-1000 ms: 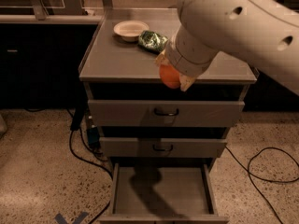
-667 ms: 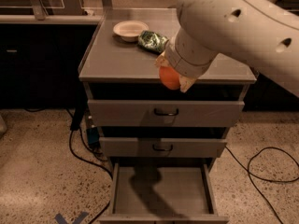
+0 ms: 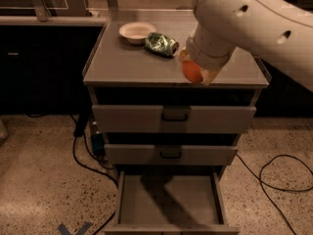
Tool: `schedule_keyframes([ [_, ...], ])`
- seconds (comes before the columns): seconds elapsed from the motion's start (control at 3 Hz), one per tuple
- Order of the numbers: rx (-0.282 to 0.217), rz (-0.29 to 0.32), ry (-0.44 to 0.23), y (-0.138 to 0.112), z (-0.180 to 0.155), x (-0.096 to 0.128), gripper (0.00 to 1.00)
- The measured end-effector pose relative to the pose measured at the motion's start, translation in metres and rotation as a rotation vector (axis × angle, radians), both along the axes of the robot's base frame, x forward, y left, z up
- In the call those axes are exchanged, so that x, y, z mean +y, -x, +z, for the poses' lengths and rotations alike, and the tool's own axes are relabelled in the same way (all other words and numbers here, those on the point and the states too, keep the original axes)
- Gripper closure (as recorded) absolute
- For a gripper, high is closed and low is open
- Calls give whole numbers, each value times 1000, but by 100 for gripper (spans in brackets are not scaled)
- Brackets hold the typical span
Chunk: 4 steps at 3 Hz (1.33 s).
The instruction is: Pick orange from bottom drawer and place on counter
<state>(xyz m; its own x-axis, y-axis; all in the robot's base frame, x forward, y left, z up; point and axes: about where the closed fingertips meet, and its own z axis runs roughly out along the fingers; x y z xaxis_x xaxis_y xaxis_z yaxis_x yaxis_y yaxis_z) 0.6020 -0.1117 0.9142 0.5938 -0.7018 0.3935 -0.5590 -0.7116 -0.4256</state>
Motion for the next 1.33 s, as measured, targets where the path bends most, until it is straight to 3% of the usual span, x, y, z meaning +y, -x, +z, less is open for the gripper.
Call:
schedule_keyframes([
  [0.33, -12, -33, 43, -29, 6, -24, 100],
  [0.67, 0, -65, 16, -48, 2, -46, 100],
  [1.33, 21, -113, -177, -78, -23, -85, 100],
])
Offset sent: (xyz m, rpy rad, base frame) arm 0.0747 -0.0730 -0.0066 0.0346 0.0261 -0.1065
